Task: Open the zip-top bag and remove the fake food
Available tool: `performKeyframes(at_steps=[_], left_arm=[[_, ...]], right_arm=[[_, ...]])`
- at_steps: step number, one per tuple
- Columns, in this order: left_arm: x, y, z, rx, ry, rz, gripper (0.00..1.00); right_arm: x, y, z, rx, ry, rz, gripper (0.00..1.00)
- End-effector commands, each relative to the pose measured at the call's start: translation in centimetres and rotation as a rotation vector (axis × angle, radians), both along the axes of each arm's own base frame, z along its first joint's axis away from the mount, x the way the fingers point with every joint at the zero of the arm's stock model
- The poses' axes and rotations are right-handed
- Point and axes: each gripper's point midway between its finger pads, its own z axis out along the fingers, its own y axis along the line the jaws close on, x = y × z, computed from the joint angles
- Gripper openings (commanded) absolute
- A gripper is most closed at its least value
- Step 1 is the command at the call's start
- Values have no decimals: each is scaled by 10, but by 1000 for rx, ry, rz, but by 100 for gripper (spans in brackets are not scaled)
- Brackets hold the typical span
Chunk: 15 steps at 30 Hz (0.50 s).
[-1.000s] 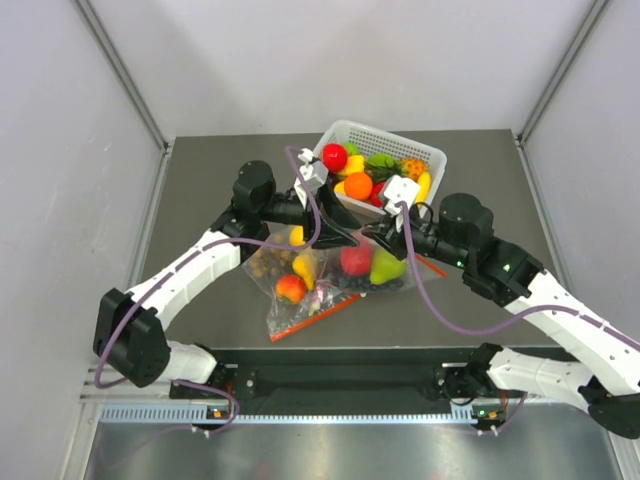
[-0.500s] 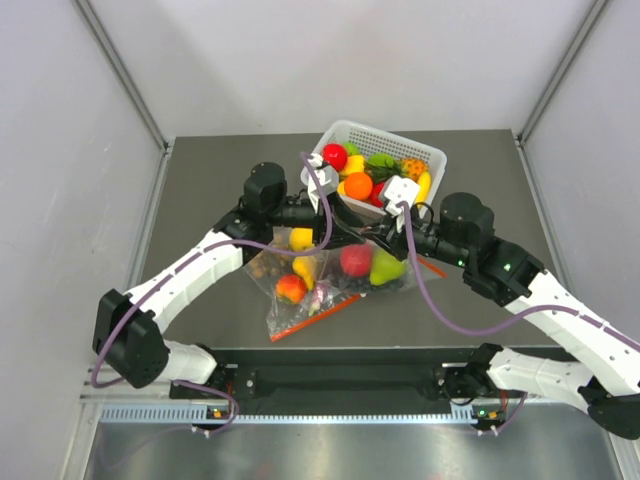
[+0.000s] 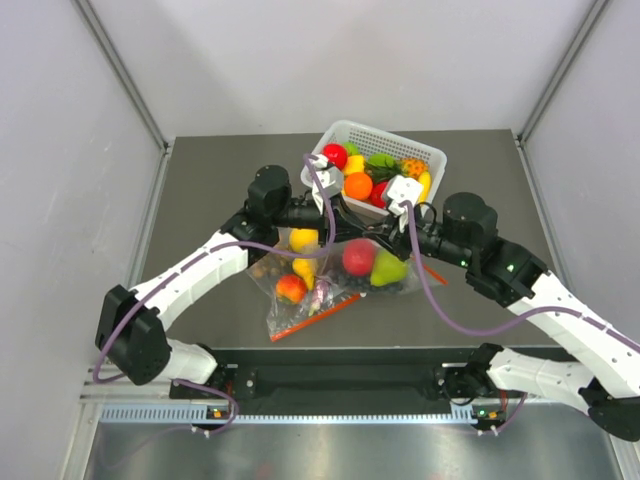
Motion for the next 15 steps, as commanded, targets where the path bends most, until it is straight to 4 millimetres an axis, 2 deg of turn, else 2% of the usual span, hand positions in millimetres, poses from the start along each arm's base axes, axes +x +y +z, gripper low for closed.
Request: performKeyframes(at_steps=[1,6,15], left_arm=[[-4,-2,36,-114,-118,-28,0],[-4,0,43,-140,-112,-18,0],[1,2,60,-204,-106,8,0]], right_arm=[[-8,-2,24,62,-35,19,0],[-4,-11,8,26,-19,-30,0],[-3,-20,-10,-2,2,-71,0]])
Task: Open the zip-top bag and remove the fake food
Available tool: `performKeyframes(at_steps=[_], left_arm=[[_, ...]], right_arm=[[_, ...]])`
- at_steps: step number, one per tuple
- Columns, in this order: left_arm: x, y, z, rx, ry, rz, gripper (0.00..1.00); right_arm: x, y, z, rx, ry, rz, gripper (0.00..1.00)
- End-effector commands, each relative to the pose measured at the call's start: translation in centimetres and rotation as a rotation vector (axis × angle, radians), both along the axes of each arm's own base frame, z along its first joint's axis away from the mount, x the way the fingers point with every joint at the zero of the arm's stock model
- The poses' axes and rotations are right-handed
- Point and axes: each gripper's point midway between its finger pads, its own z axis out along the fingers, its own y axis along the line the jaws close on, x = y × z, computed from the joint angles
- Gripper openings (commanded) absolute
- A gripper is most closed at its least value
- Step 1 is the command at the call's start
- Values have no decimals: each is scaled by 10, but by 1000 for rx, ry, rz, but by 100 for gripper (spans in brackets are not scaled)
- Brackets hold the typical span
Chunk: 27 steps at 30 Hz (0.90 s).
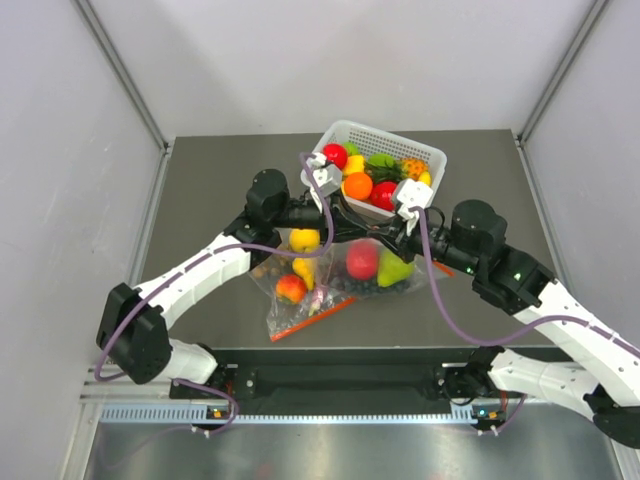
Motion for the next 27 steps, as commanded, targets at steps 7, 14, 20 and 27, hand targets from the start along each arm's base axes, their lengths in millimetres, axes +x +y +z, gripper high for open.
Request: performKeyframes(at_steps=[7,14,20,27], left_arm=[[10,9,58,-175,-133,62,0],[11,15,65,-192,-135,71,0],[17,25,70,-207,-136,112,0],[20,37,75,-223,-134,117,0]], right_arm=[[0,-10,-29,-59,63,-45,0],[1,-11,-36,-69,72,-50,0],[2,-12,-39,-77,76,-61,0],[4,-15,-44,-90,84,-77,0]])
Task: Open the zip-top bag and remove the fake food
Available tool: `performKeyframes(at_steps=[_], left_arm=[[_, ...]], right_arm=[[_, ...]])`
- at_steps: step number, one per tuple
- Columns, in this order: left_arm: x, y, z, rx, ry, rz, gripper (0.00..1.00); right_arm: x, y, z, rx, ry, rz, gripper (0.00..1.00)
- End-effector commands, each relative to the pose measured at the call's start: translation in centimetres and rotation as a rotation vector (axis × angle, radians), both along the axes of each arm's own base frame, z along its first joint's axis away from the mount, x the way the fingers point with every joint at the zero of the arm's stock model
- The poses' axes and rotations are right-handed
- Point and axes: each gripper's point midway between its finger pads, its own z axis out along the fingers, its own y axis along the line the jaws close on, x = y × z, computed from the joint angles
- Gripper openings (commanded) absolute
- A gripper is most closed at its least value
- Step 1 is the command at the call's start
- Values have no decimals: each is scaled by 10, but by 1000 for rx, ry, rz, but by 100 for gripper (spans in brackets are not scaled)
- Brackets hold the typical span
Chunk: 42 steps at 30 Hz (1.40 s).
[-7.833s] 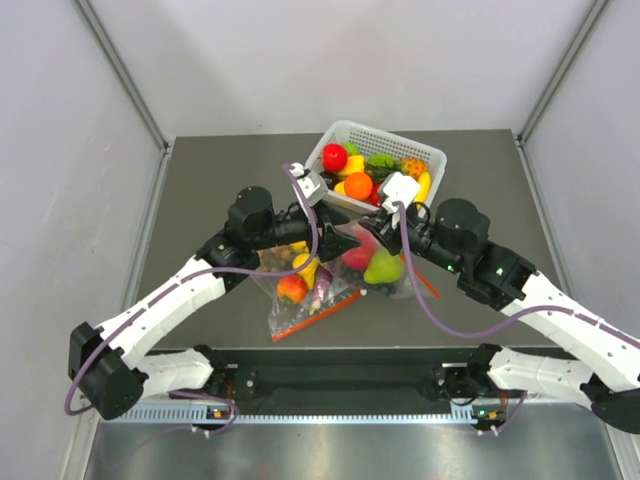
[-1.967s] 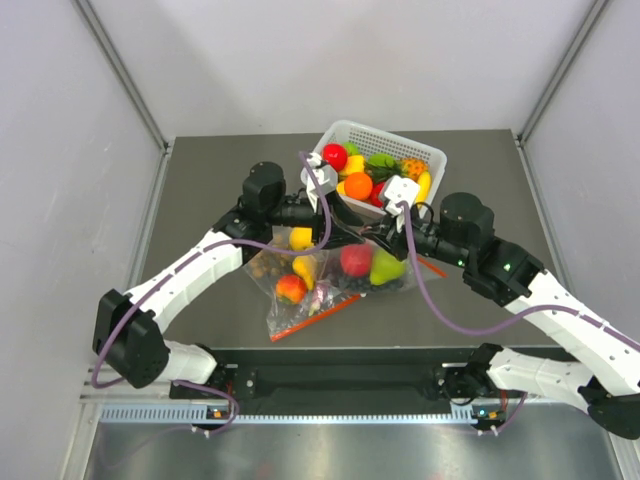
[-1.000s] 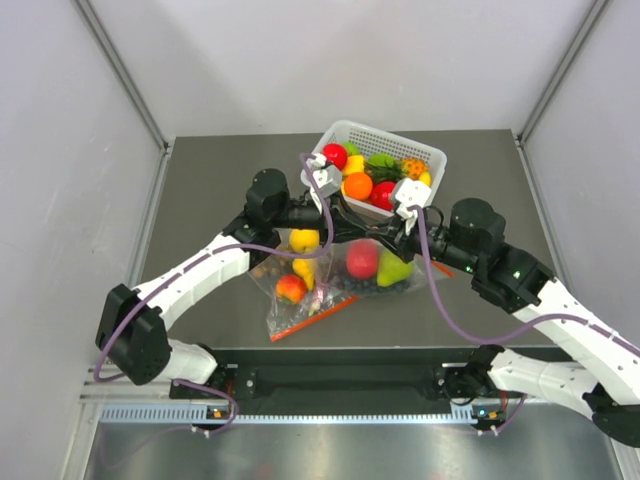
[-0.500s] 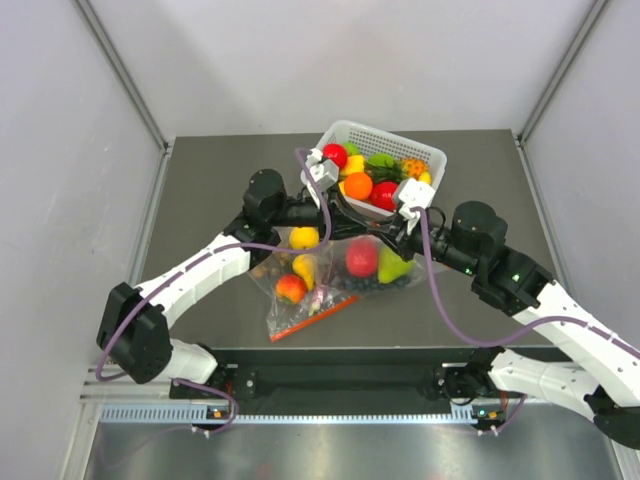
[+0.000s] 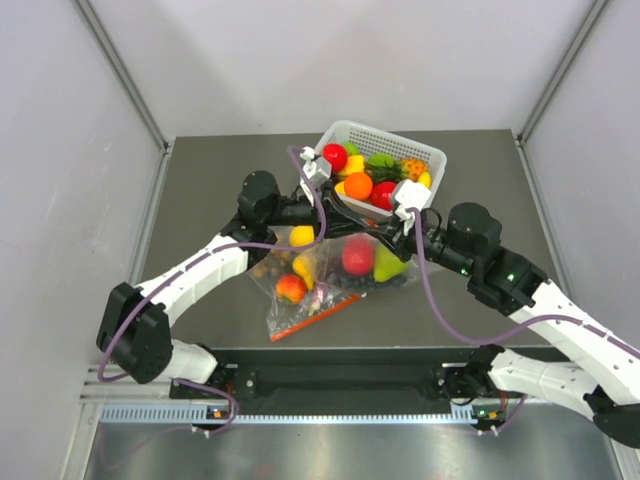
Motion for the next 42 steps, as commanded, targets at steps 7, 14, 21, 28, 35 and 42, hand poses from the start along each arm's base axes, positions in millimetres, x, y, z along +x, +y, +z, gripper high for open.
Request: performKeyframes(at_steps=[7,14,21,28,35,42], left_arm=[[24,48,74,-176,-223,173,0],[48,64,70,-161,-213,291,0],[81,79,59,-121,-182,460,0],[114,103,50,-107,-141,630,0],[141,137,47,-119,-119,816,0],[154,171,35,-110,-81,953,0]], right_arm=[[-5,-17,-39,-100,107,-49,0],[-5,-18,-39,-102,108,-55,0],[-4,-18,-41,-108,114,-59,0],[-5,-21,-44,-107,121,-73,0],[-7,-27,-47,-99,129,-96,0],[-10,-32,-46,-97,134,-104,0]])
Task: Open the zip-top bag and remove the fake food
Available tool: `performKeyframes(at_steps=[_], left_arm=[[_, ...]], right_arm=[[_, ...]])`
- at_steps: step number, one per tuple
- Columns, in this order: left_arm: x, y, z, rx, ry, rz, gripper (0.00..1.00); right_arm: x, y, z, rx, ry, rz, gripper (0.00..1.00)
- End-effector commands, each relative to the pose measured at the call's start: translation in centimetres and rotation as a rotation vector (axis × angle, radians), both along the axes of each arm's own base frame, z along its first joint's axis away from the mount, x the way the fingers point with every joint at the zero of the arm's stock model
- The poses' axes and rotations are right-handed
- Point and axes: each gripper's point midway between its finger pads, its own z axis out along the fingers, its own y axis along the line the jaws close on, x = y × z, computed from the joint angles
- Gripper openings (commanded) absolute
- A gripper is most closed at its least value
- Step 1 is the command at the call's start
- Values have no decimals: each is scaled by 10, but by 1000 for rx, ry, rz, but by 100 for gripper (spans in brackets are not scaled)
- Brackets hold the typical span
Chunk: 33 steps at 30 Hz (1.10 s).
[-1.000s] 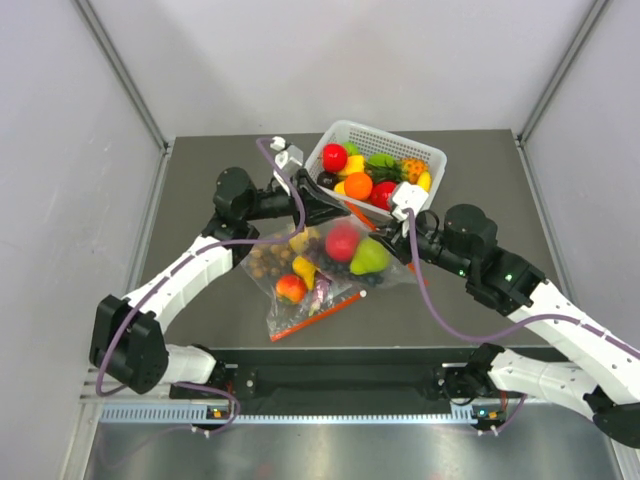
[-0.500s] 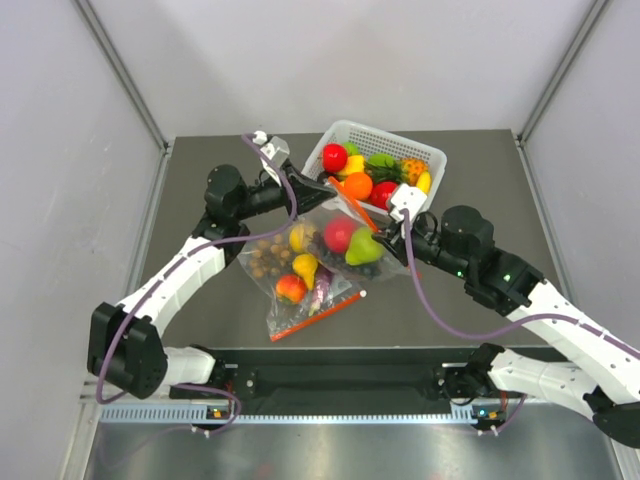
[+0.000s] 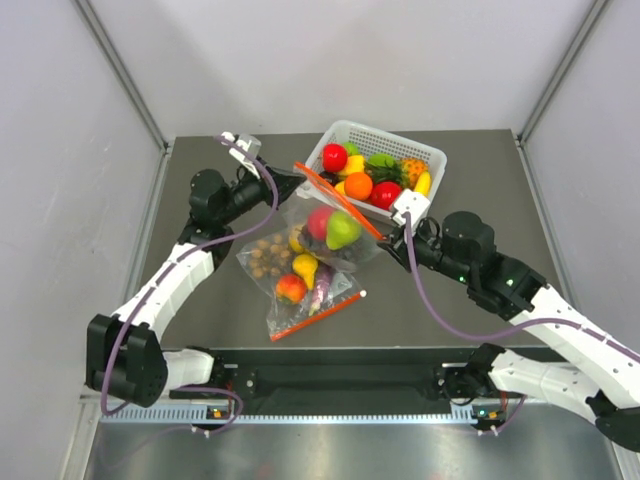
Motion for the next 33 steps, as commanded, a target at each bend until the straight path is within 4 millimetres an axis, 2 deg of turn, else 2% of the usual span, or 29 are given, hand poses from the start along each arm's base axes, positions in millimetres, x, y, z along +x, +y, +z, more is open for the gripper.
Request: performKeyframes(at_steps=[1,7,12,17,18,20,21,22,24,25,26,28,33], left_arm=[[29,50,36,-41,-126,263,0],[37,69,28,-56,-83,339,0],[34,65,26,-58,-90,314,0],[22,41,28,-52,-103,182,0],[18,26,27,-41,-103,134,0],[13,9,19,5,-106,85,0],[4,-9,19,26,-127,27,0],[-1,-17,18,30,-140,-1,0],[-14,-38,14,38,-153,-82,0],[-23,-46,13,42,-166,-137,0],[-29,-51,12,40,-178,-171,0],[-46,-64,6,45,-190,-269,0],[-70,-77,-7,52,-195,-401,0]], right_arm=[[-10,-11,-2,-5,29,-12,0],[-12,-15,-5,-3,39,-24,0],[-15,-20,-6,-5,45,-35,0],[-17,-23,2,15,36,-43,0],[-17,-24,3,17,33,-45,1],[-16,-24,7,26,30,-54,6],[-15,-24,10,31,26,-59,9],[-15,-23,12,33,25,-59,24],[-14,-23,17,41,20,-61,44],[-13,-22,23,49,13,-59,62],[-12,-21,28,59,4,-60,67],[-6,-24,38,80,-20,-95,73],[8,-17,60,136,-86,-112,75]])
